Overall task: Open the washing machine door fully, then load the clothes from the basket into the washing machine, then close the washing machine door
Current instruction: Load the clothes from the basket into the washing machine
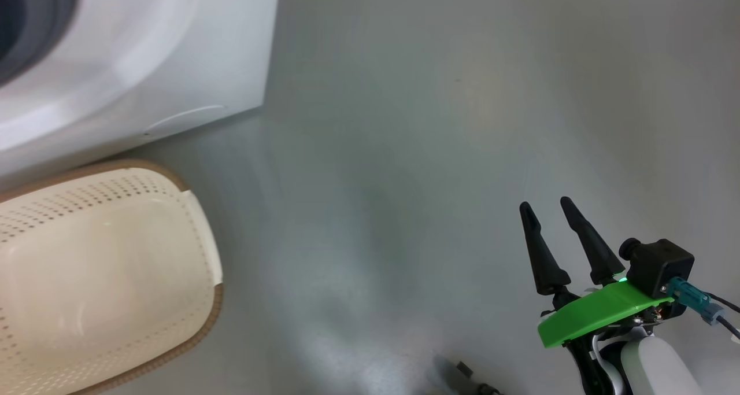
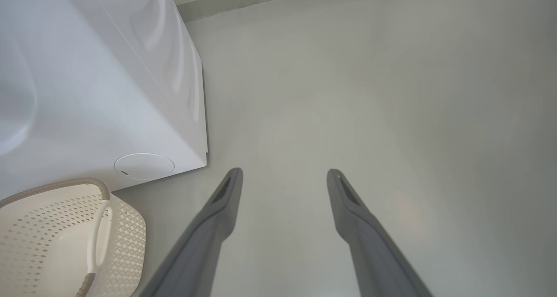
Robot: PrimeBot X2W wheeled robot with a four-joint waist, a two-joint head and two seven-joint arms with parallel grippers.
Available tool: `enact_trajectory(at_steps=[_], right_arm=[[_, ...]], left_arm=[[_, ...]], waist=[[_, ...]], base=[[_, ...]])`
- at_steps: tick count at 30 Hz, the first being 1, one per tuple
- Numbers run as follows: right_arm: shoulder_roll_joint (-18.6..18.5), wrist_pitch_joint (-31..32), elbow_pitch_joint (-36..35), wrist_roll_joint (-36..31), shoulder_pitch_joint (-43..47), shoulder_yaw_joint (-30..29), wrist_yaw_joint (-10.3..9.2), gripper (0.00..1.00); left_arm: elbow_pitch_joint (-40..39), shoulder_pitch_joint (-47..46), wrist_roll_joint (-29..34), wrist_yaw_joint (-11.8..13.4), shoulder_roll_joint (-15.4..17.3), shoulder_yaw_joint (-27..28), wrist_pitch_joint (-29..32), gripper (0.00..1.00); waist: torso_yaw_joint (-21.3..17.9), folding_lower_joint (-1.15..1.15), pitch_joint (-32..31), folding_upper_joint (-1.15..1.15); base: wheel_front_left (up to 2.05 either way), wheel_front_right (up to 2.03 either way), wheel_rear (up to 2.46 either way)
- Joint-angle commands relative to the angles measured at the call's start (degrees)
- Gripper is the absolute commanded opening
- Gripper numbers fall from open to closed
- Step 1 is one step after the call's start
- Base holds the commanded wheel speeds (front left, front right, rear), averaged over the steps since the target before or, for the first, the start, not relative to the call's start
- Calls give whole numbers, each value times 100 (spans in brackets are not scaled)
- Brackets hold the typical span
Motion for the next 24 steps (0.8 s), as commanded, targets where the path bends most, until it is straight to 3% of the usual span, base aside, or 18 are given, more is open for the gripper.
enact_trajectory(at_steps=[1,9,17,18,19,20,24], right_arm=[[-67,-87,-101,27,-6,116,25,100],[-67,-161,-108,151,19,216,25,100],[-67,-176,-143,174,10,248,25,100],[-67,-174,-153,172,14,238,25,100],[-67,-170,-161,170,19,226,25,100],[-67,-164,-165,167,24,213,25,100],[-67,-150,-178,161,33,173,25,100]], left_arm=[[-113,-184,55,-32,412,131,-136,0],[-94,-642,-101,-238,897,388,-997,0],[112,-789,-449,-198,756,674,-1541,0],[118,-780,-482,-188,730,690,-1539,27],[133,-771,-508,-178,699,694,-1506,83],[129,-765,-518,-158,675,692,-1511,100],[107,-713,-510,-122,608,641,-1516,100]], waist=[[-149,0,132,0],[-502,0,458,0],[-567,0,554,0],[-562,0,555,0],[-552,0,554,0],[-539,0,552,0],[-496,0,510,0]], base=[[0,0,0],[0,0,0],[0,0,0],[0,0,0],[0,0,0],[0,0,0],[0,0,0]])
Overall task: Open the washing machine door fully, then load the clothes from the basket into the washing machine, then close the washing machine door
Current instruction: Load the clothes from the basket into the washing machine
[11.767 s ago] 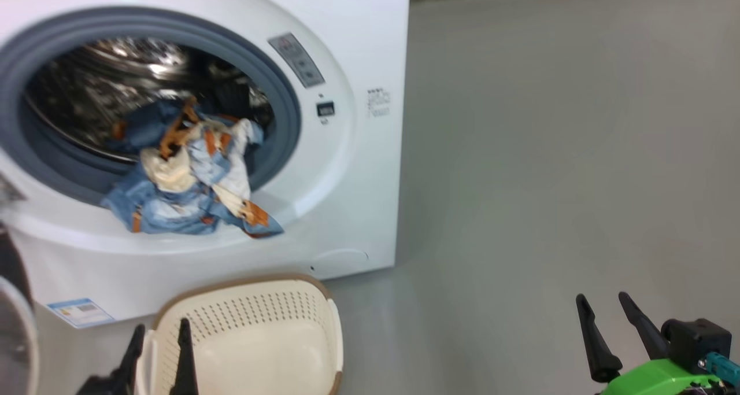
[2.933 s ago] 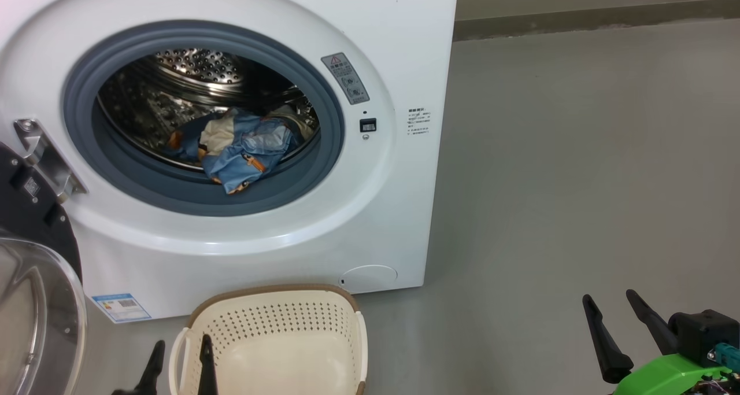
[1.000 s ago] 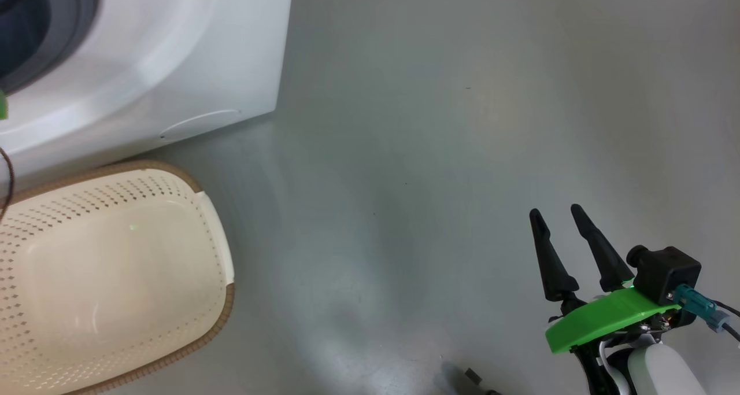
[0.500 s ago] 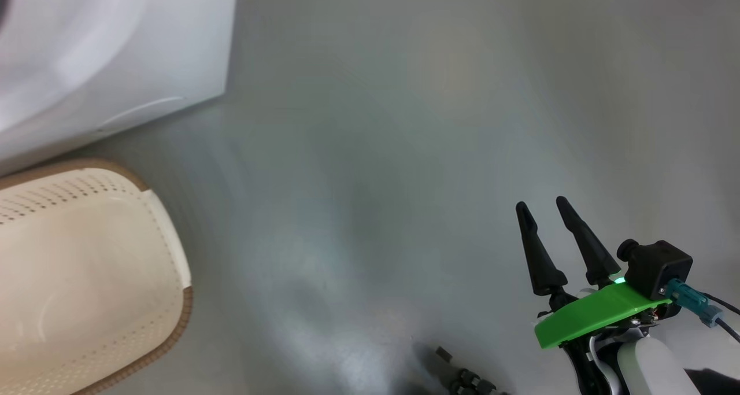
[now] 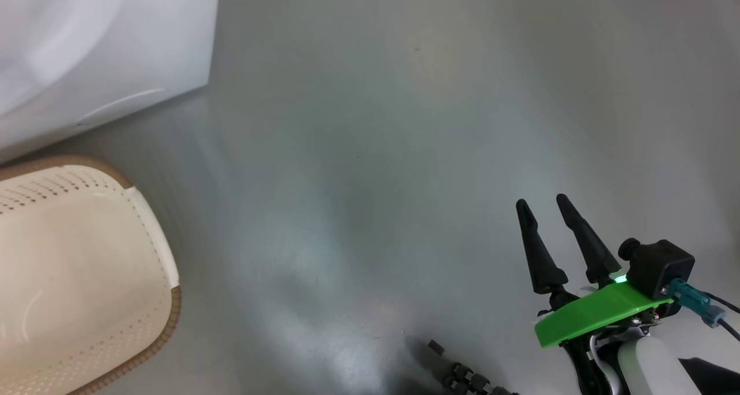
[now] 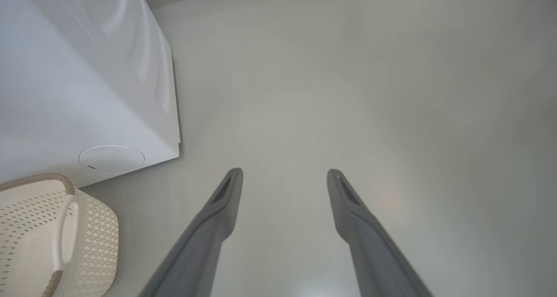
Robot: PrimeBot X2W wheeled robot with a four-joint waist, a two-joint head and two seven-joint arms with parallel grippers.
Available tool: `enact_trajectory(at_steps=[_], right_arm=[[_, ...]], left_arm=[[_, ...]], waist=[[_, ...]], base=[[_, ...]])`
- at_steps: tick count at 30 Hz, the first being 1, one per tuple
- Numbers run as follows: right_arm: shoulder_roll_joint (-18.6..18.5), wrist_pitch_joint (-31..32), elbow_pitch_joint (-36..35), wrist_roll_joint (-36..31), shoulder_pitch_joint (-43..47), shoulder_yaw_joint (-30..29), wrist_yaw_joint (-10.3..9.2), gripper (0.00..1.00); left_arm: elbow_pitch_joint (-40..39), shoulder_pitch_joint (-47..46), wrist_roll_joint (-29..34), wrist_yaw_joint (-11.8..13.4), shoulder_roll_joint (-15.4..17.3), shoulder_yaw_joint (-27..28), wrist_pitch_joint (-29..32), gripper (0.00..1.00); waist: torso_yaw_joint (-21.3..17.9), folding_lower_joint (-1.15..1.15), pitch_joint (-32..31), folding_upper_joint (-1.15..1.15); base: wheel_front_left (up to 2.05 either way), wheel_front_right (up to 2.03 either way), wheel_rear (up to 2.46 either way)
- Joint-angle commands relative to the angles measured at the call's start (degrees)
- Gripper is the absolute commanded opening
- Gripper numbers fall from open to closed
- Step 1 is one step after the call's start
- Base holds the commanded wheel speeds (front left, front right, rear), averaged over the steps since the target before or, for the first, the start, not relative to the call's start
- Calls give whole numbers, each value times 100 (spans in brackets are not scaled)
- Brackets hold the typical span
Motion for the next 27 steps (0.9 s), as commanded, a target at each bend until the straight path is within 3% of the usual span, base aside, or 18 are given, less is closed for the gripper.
enact_trajectory(at_steps=[1,14,27], right_arm=[[-85,-10,-120,19,45,58,25,100],[-85,150,-221,-155,123,-235,25,100],[-85,521,-396,-454,316,-500,25,100]], left_arm=[[-132,98,13,40,240,39,4,100],[-294,907,-140,110,-197,-78,-57,100],[-798,2742,-449,-19,-774,-57,-706,100]], waist=[[20,0,-45,0],[483,0,-670,0],[1140,0,-1716,0]], base=[[0,0,0],[0,0,0],[0,0,0]])
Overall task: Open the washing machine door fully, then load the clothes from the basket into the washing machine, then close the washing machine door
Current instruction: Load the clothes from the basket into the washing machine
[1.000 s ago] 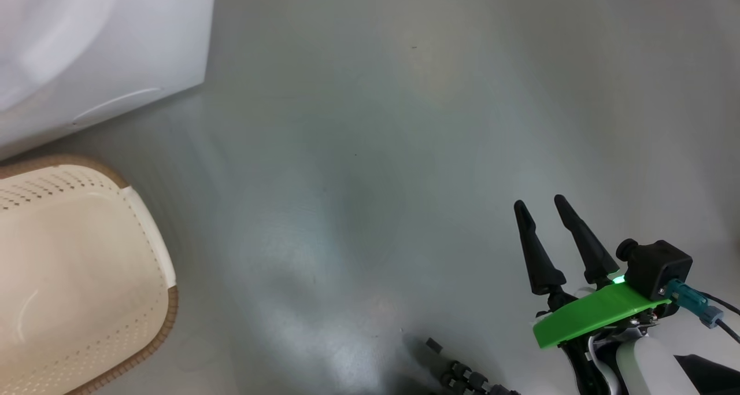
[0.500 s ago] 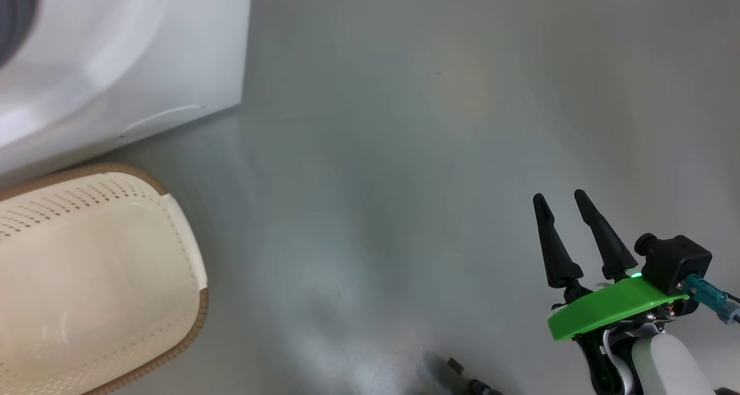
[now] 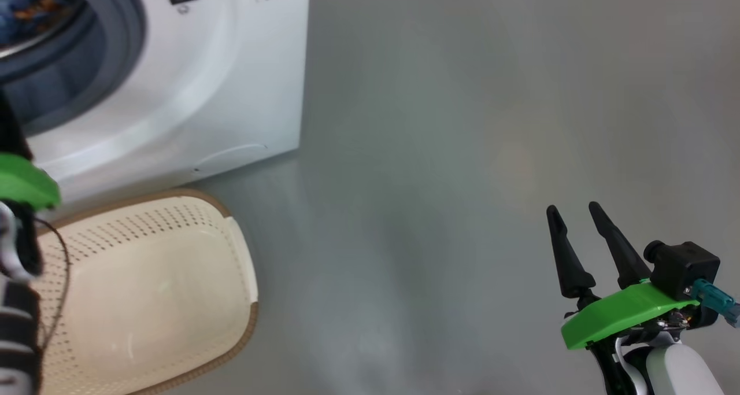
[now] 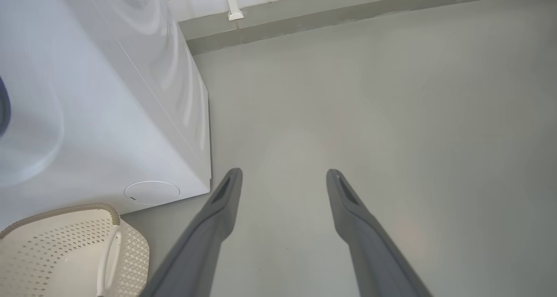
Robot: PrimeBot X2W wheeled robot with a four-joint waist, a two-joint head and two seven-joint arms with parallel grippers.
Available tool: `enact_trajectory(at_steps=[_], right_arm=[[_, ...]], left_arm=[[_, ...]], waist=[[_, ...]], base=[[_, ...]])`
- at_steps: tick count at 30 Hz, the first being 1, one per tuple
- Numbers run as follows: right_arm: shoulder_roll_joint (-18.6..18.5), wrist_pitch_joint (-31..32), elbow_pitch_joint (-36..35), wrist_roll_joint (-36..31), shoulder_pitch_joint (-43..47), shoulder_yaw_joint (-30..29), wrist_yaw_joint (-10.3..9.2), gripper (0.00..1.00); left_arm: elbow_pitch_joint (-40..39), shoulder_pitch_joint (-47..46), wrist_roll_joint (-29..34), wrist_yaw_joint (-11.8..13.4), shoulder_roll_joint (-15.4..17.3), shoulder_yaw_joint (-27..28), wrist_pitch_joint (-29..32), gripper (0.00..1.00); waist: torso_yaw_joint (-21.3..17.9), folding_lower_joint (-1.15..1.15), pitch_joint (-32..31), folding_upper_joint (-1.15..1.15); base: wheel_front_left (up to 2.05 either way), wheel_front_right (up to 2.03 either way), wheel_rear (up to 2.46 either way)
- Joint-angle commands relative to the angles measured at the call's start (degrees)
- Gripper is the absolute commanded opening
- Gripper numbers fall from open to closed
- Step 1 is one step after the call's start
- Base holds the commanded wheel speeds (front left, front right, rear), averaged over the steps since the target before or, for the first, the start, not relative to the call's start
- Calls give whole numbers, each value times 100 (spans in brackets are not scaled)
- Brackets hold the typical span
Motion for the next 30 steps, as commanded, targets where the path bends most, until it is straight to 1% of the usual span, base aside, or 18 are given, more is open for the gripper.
enact_trajectory(at_steps=[1,4,6,8,14,15,19,24,30], right_arm=[[-84,59,-176,-90,104,55,25,100],[-111,171,-237,-168,183,-33,25,100],[-124,209,-259,-189,215,-66,25,100],[-184,330,-341,-245,327,-157,25,100],[-371,593,-530,-321,573,-259,25,100],[-371,593,-530,-321,573,-259,25,100],[-481,770,-639,-349,735,-255,25,100],[-581,942,-719,-333,912,-206,25,100],[-639,1063,-812,-309,1099,-175,25,100]], left_arm=[[-283,295,-42,-37,166,151,-118,100],[-587,786,-63,-77,3,160,-213,100],[-699,955,-71,-108,-55,161,-230,100],[-1111,1502,-42,-156,-230,155,-259,100],[-2157,2768,159,-13,-596,267,-267,100],[-2157,2768,159,-13,-596,267,-267,100],[-2685,3556,327,86,-790,227,-267,100],[-3198,4370,521,177,-992,10,-268,100],[-3599,4945,580,223,-1120,-188,-251,100]], waist=[[381,1,-487,0],[558,1,-755,0],[613,1,-847,0],[792,1,-1122,0],[1080,1,-1679,0],[1080,1,-1679,0],[1202,1,-2058,0],[1318,1,-2464,0],[1525,1,-2734,0]], base=[[0,0,0],[0,0,0],[0,0,0],[0,0,0],[0,0,0],[0,0,0],[0,0,0],[0,0,0],[0,0,0]])
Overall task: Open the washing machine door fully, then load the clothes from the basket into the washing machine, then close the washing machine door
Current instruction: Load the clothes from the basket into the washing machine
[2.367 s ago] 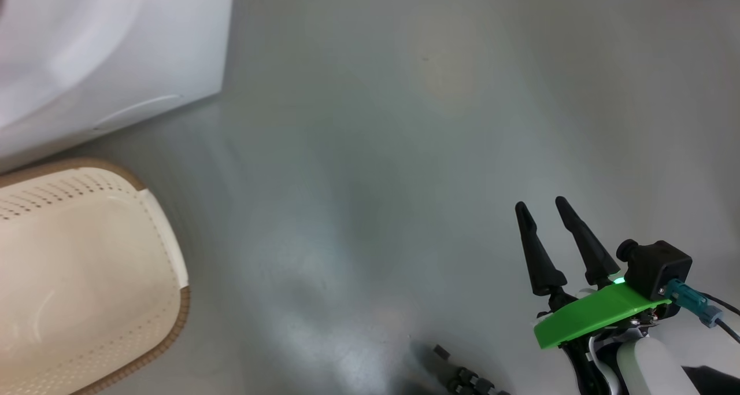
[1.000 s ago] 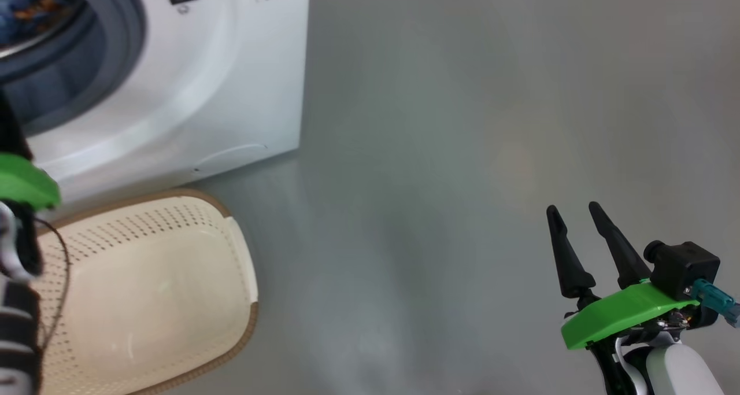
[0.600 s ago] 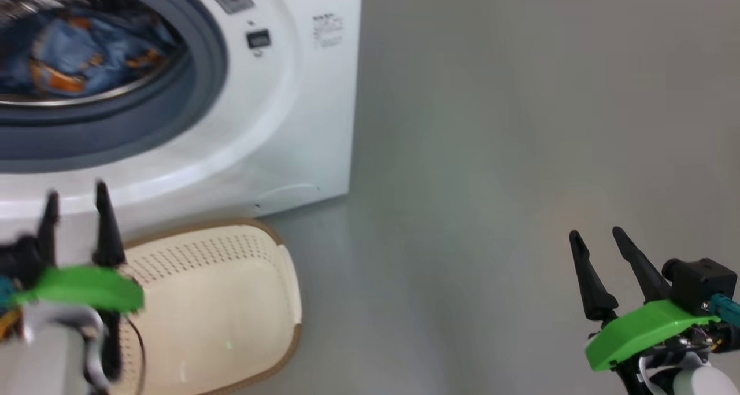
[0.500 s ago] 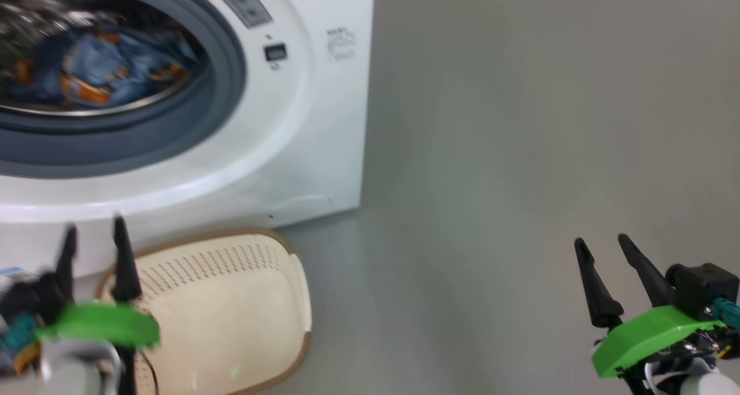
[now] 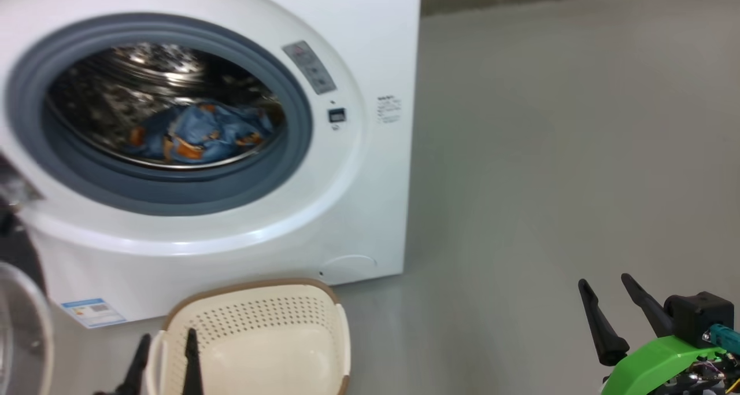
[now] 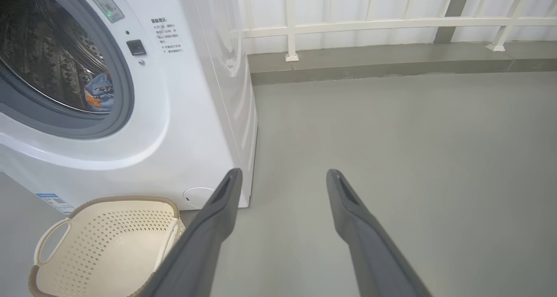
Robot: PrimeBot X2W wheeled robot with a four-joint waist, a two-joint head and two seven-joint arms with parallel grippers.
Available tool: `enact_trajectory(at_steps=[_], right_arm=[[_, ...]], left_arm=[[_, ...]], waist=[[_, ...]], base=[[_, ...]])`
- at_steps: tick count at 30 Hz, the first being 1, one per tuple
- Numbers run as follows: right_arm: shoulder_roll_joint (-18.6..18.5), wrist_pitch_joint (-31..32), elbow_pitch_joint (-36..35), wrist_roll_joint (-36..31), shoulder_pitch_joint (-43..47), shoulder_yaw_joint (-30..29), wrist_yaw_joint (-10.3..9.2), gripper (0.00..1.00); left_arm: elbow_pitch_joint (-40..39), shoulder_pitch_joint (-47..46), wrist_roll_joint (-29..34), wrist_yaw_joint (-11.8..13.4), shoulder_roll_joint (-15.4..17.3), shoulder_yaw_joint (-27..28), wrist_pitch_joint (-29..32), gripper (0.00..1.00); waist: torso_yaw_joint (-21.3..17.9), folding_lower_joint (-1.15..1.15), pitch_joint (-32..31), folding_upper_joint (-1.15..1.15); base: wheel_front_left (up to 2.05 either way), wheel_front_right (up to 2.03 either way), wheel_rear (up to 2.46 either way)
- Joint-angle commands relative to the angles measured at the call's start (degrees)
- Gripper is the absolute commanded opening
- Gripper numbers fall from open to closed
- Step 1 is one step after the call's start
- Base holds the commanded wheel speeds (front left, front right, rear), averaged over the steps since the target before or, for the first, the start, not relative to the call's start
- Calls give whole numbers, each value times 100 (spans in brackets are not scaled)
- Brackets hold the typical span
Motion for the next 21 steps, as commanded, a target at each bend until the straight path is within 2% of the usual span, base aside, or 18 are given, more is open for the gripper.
enact_trajectory(at_steps=[1,12,21], right_arm=[[-125,21,-194,6,-78,130,25,100],[-154,56,-179,19,-51,330,25,100],[-118,43,-162,30,-17,310,25,100]], left_arm=[[-214,-48,63,31,51,146,-23,100],[-472,243,112,78,45,-23,43,100],[-563,297,127,79,95,-58,27,100]], waist=[[303,1,-288,0],[616,1,-447,0],[650,1,-505,0]], base=[[0,0,0],[0,0,0],[0,0,0]])
